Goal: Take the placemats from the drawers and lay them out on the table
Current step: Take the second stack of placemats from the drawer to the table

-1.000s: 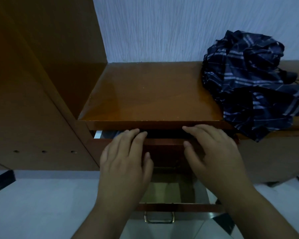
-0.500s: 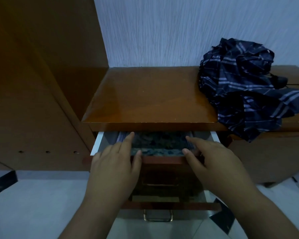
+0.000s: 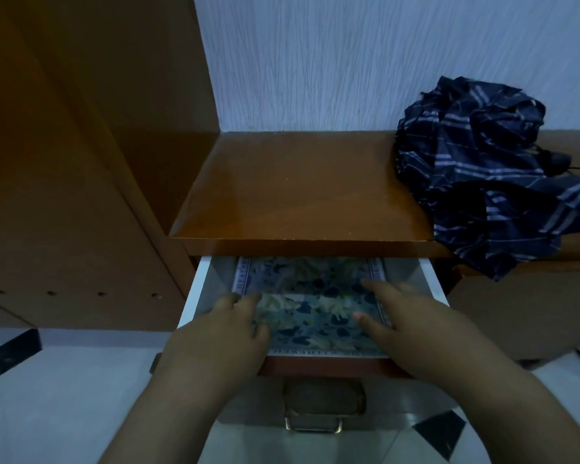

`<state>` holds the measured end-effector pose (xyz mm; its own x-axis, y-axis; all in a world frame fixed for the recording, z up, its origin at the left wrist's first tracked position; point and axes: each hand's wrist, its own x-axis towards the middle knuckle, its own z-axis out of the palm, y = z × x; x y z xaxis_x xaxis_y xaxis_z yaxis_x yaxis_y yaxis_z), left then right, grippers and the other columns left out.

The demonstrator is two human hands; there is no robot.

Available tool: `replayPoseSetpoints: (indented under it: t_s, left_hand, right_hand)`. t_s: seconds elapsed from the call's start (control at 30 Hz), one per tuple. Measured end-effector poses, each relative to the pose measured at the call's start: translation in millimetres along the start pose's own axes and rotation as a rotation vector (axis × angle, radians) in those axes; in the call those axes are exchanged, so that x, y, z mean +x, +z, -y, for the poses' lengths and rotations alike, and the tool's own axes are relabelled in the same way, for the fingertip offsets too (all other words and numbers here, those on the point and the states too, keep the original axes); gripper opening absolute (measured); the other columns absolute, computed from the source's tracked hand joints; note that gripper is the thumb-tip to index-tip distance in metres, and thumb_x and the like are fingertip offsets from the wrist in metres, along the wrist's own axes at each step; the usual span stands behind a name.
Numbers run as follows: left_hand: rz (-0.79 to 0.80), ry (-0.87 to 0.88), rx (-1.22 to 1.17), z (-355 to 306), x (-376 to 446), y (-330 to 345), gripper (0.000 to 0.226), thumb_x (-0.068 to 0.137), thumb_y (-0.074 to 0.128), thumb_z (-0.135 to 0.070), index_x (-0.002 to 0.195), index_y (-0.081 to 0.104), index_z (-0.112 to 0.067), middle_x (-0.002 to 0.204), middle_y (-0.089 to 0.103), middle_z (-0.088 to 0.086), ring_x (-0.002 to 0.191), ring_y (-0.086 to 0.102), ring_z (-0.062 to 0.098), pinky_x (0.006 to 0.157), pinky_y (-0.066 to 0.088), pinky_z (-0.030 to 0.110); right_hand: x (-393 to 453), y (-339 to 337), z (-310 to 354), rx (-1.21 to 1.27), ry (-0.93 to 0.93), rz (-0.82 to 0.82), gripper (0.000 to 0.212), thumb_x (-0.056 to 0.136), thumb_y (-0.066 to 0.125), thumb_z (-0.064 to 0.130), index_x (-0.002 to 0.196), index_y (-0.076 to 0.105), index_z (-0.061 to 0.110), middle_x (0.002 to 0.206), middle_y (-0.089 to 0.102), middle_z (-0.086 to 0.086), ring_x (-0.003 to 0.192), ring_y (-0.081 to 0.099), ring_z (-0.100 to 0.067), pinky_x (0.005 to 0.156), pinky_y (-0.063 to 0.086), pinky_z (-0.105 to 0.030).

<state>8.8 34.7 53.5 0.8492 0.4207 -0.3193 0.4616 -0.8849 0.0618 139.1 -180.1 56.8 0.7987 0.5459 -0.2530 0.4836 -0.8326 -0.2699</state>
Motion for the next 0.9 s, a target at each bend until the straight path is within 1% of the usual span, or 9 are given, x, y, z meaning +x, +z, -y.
replayPoseSetpoints:
  t_s: [0.07, 0.17, 0.3, 0.4, 0.53, 0.63, 0.77, 0.83, 0.9]
  left_hand:
    - [0.078, 0.016, 0.058, 0.2, 1.7, -0.7, 0.051, 0.104, 0.017, -0.04, 0.148, 0.032, -0.019, 0.166, 0.002, 0.012, 0.149, 0.019, 0.039, 0.106, 0.044, 0.05]
    - [0.13, 0.022, 0.111, 2.5, 6.8, 0.5, 0.049, 0.107, 0.028, -0.039, 0.154, 0.026, -0.024, 0.167, 0.0, 0.011, 0.15, 0.014, 0.043, 0.114, 0.034, 0.053]
    - [0.218, 0.092, 0.187, 12.7, 16.2, 7.9, 0.071, 0.089, 0.006, -0.064, 0.155, 0.012, -0.039, 0.17, -0.006, 0.005, 0.151, 0.012, 0.044, 0.116, 0.029, 0.056]
    - [0.232, 0.061, 0.082, 12.3, 17.5, 9.6, 0.083, 0.081, 0.001, -0.076, 0.157, 0.012, -0.045, 0.17, 0.002, -0.003, 0.15, 0.02, 0.038, 0.116, 0.03, 0.052]
    - [0.193, 0.056, 0.019, 7.2, 12.9, 4.9, 0.056, 0.102, 0.02, -0.062, 0.154, 0.017, -0.042, 0.167, 0.011, -0.001, 0.149, 0.025, 0.033, 0.114, 0.035, 0.05]
    - [0.128, 0.027, -0.1, 9.6, 9.2, 8.8, 0.05, 0.107, 0.031, -0.048, 0.153, 0.02, -0.031, 0.166, 0.014, 0.007, 0.147, 0.026, 0.035, 0.109, 0.041, 0.054]
    - [0.086, -0.065, -0.272, 5.6, 8.7, 11.3, 0.055, 0.1, 0.04, -0.058, 0.151, 0.039, -0.038, 0.15, 0.047, 0.002, 0.133, 0.049, 0.03, 0.107, 0.044, 0.048]
    - [0.065, -0.046, -0.28, 4.7, 10.7, 16.2, 0.053, 0.099, 0.045, -0.056, 0.149, 0.044, -0.038, 0.146, 0.052, 0.001, 0.13, 0.051, 0.028, 0.107, 0.044, 0.046]
    - [0.051, -0.049, -0.295, 4.5, 9.2, 15.8, 0.051, 0.099, 0.047, -0.054, 0.147, 0.046, -0.036, 0.145, 0.053, 0.001, 0.129, 0.052, 0.028, 0.107, 0.044, 0.046]
  right_hand:
    - [4.1, 2.7, -0.9, -0.068, 0.006, 0.065, 0.069, 0.093, 0.027, 0.073, 0.154, 0.015, 0.042, 0.159, 0.028, 0.009, 0.13, 0.05, -0.019, 0.095, 0.051, -0.042]
    - [11.9, 8.7, -1.0, -0.067, 0.036, 0.2, 0.072, 0.093, 0.021, 0.075, 0.155, 0.009, 0.042, 0.165, 0.015, 0.004, 0.138, 0.043, -0.026, 0.104, 0.044, -0.047]
    - [12.6, 9.3, 3.0, -0.006, 0.009, 0.4, 0.062, 0.104, 0.025, 0.056, 0.158, 0.003, 0.037, 0.168, -0.004, -0.005, 0.154, 0.004, -0.028, 0.122, 0.017, -0.048]
    - [13.9, 5.3, -1.4, 0.096, 0.016, 0.373, 0.073, 0.096, 0.029, 0.07, 0.158, 0.009, 0.037, 0.167, 0.006, 0.002, 0.153, 0.015, -0.022, 0.122, 0.02, -0.042]
    - [15.8, 10.5, -5.4, 0.161, 0.052, 0.308, 0.079, 0.092, 0.044, 0.07, 0.157, 0.018, 0.034, 0.164, 0.018, 0.001, 0.146, 0.031, -0.021, 0.117, 0.031, -0.036]
    - [15.9, 8.5, -6.9, 0.145, 0.043, 0.3, 0.077, 0.093, 0.046, 0.068, 0.157, 0.02, 0.034, 0.163, 0.019, 0.002, 0.145, 0.032, -0.02, 0.117, 0.031, -0.035]
    - [17.7, 17.0, -2.1, 0.089, 0.048, 0.386, 0.07, 0.096, 0.034, 0.068, 0.157, 0.021, 0.037, 0.165, 0.015, -0.004, 0.148, 0.025, -0.031, 0.119, 0.025, -0.047]
    - [20.3, 21.5, -1.2, 0.043, 0.045, 0.437, 0.071, 0.095, 0.026, 0.071, 0.158, 0.017, 0.038, 0.166, 0.011, -0.004, 0.15, 0.018, -0.034, 0.12, 0.021, -0.054]
    - [18.1, 15.2, 0.9, 0.063, 0.063, 0.473, 0.077, 0.093, 0.024, 0.076, 0.159, 0.011, 0.039, 0.168, 0.007, -0.001, 0.152, 0.016, -0.03, 0.122, 0.019, -0.05]
